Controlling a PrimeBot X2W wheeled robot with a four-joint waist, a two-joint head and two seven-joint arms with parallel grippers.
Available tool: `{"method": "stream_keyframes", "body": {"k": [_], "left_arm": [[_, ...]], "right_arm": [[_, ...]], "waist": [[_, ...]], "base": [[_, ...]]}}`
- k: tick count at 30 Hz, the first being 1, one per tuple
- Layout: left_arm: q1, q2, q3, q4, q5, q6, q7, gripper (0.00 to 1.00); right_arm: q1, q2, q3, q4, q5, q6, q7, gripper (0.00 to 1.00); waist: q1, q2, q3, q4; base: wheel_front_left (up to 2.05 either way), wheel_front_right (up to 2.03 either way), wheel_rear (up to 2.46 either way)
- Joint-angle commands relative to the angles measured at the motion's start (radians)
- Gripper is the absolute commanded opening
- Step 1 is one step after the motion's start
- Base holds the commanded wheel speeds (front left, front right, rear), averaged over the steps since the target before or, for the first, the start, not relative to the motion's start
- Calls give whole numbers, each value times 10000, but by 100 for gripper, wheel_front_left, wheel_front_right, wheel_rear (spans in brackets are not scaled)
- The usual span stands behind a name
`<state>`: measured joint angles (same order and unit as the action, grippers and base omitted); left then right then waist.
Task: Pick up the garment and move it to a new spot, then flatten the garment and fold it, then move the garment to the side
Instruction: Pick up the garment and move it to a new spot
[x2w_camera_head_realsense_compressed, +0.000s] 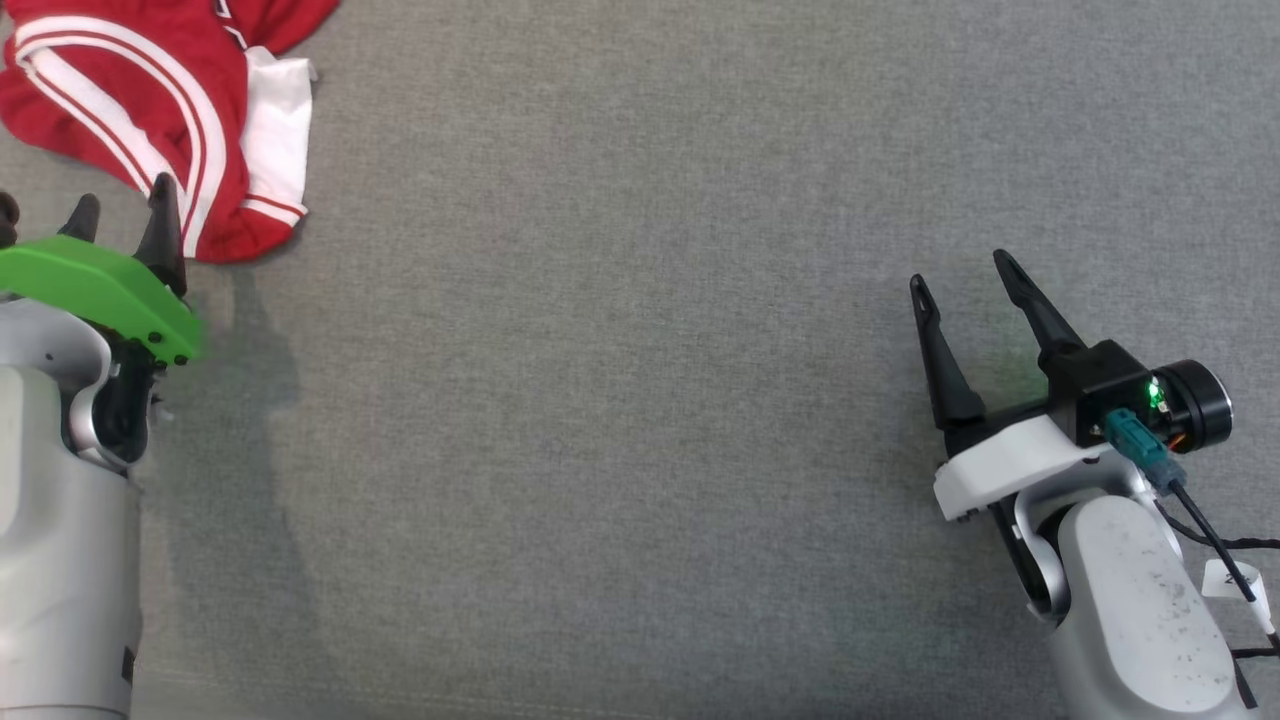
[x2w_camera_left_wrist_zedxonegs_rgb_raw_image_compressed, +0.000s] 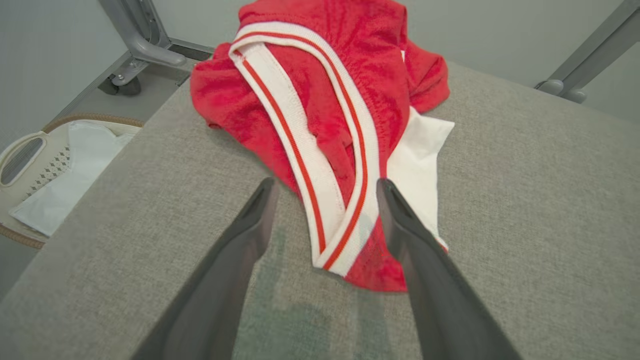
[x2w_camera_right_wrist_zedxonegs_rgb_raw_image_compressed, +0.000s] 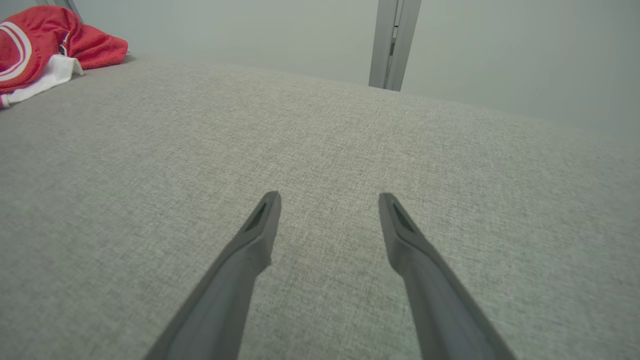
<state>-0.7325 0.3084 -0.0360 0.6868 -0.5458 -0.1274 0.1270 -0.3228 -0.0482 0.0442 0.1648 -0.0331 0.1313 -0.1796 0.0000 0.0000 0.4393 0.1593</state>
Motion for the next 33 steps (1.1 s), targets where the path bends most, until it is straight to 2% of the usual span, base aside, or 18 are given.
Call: {"method": "stream_keyframes", "body": {"k": [1, 11, 12, 13, 14, 15, 16, 22, 33], "left_arm": [[-170, 18, -166, 124, -109, -49, 131, 100], [-826, 471, -829, 917, -870, -47, 986, 100], [-849, 501, -878, 987, -937, -47, 1030, 93], [-844, 490, -923, 1038, -991, -48, 1092, 51], [-845, 501, -990, 1084, -1039, -48, 1110, 33], [-854, 533, -1040, 1109, -1071, -48, 1103, 9], [-865, 601, -1077, 1113, -1081, -48, 1005, 0], [-950, 968, -1104, 985, -1044, -24, 382, 0], [-907, 2154, -1502, -350, -720, -25, 481, 0]], "right_arm": [[-141, -41, 7, -133, -59, -11, 37, 100], [-48, -41, -97, -636, -124, -12, 237, 100], [-40, -39, -118, -660, -109, -12, 236, 100], [-30, -41, -134, -675, -86, -12, 228, 100], [-22, -41, -150, -674, -63, -12, 212, 100], [-23, -42, -166, -659, -46, -12, 196, 100], [-28, -42, -189, -629, -26, -13, 170, 100], [-37, -41, -246, -350, 210, -12, -74, 100], [159, -42, 28, 880, 1032, -12, -641, 100]], "waist": [[0, 0, 389, -236], [0, 0, 824, -488], [0, 0, 840, -511], [0, 0, 847, -528], [0, 0, 850, -545], [0, 0, 844, -555], [0, 0, 826, -560], [0, 0, 409, -530], [0, 0, -1512, -780]], "base": [[0, 0, 0], [0, 0, 0], [0, 0, 0], [0, 0, 0], [0, 0, 0], [0, 0, 0], [0, 0, 0], [0, 0, 0], [0, 0, 0]]}}
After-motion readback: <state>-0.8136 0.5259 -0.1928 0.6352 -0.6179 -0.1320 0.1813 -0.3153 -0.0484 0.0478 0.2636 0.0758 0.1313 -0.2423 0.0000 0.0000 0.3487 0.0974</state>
